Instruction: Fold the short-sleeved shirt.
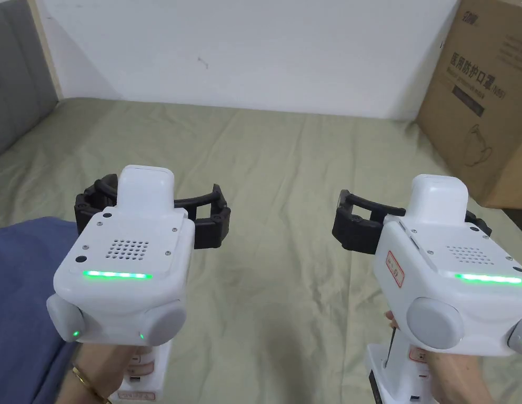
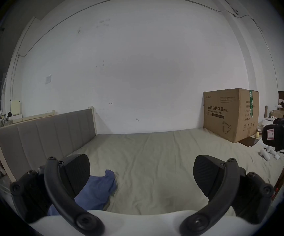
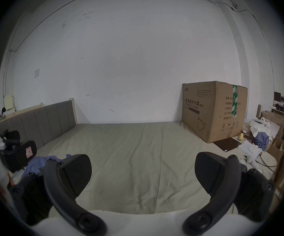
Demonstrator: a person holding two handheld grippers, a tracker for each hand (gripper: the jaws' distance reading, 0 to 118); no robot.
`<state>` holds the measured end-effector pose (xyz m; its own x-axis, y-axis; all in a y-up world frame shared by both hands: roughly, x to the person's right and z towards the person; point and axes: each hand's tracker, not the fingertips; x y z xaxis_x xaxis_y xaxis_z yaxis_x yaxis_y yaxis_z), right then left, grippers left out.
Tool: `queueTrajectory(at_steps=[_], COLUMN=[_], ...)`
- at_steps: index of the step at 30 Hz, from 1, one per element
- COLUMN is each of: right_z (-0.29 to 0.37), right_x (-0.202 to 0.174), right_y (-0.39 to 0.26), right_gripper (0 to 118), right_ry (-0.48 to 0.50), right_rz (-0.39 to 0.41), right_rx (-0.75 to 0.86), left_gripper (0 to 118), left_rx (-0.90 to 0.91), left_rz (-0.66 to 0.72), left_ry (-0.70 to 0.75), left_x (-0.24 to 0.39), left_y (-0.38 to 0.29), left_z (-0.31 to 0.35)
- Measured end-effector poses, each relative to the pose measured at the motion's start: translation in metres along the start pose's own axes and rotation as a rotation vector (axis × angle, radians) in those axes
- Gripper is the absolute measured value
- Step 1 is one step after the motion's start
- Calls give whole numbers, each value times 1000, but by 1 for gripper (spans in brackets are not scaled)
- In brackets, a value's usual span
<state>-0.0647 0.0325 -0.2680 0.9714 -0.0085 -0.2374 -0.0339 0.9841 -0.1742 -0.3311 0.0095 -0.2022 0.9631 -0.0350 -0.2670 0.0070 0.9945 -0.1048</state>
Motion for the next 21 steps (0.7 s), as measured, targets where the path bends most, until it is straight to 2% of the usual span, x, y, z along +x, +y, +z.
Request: queueTrajectory(at_steps=[5,6,7,8,9,10,11,13,14,21], right_z=[2,3,4,5,4,3,3,4,4,6], right_x=[-2,-3,-3,-5,-6,-8,-9,-9,-9,-6], right_y=[2,2,3,4,4,4,4,3,3,3], right_gripper=[117,113,106,91,57,33,18,10,0,0], right_ry=[-9,-7,-3,0,2,-1,-2,1,16,25], right_rz=[0,3,6,11,19,28,37,39,36,-14], right_rx=[16,20,19,14,7,0,-4,0,-1,-16], left_gripper=[117,113,104,83,45,18,6,2,0,0], left_rx=[-18,-14,-8,-5,-1,4,8,13,5,-1], left_rz=[18,13,9,1,-11,-23,-25,-1,11,0], left_ry=[-13,-17,-30,-36,-25,-8,1,-9,-25,-16], left_x=[0,0,-1,-1,2,3,2,-1,-2,-2], left_y=[0,1,3,5,7,8,9,11,12,10], left_z=[1,2,4,5,5,4,4,6,7,7])
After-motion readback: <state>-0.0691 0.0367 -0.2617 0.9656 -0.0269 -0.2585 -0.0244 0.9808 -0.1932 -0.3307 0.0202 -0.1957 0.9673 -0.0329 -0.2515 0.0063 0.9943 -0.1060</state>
